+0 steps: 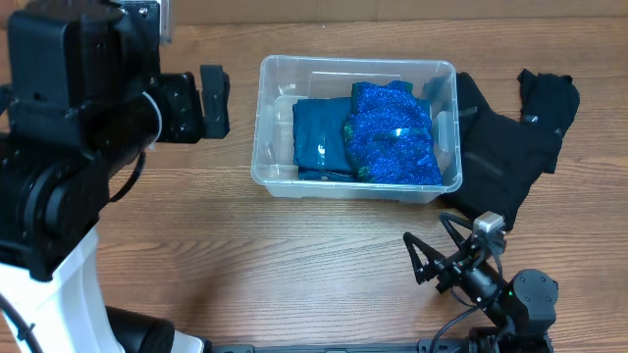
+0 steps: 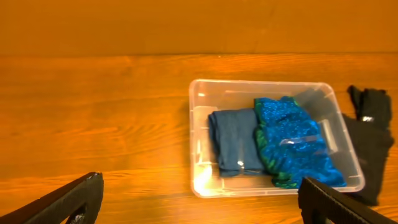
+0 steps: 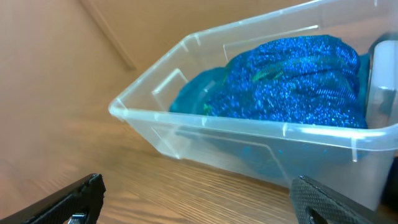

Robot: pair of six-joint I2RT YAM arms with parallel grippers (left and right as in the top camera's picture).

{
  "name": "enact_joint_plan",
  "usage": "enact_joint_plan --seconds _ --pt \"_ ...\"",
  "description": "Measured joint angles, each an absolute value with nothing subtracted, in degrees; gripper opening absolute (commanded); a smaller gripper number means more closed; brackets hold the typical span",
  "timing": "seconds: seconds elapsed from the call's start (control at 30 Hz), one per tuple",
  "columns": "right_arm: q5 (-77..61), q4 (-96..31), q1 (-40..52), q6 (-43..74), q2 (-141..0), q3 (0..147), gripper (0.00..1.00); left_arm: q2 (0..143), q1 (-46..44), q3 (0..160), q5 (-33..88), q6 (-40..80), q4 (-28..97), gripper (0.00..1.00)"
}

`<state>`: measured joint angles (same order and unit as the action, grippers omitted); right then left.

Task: Pack container
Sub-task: 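Raise the left arm clear and reach the right gripper to black clothes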

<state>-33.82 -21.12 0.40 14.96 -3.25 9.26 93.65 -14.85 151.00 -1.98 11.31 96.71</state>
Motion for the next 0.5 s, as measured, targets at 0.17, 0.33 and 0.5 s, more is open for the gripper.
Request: enact_joint_plan --seconds 0.17,0.33,0.5 --pt "-23.5 -31.6 0.4 18.0 -8.4 25.5 1.0 90.8 -14.9 148.0 -4.3 8.1 96.7 1.0" --pt "-7.0 -45.6 0.4 15.4 -25.3 46.4 1.0 87.9 -14.9 146.9 -8.1 7.0 96.9 1.0" --pt "-5.3 -48.8 0.4 13.2 -44.6 55.7 1.0 87.4 -14.9 146.8 -9.1 6.9 96.9 1.0"
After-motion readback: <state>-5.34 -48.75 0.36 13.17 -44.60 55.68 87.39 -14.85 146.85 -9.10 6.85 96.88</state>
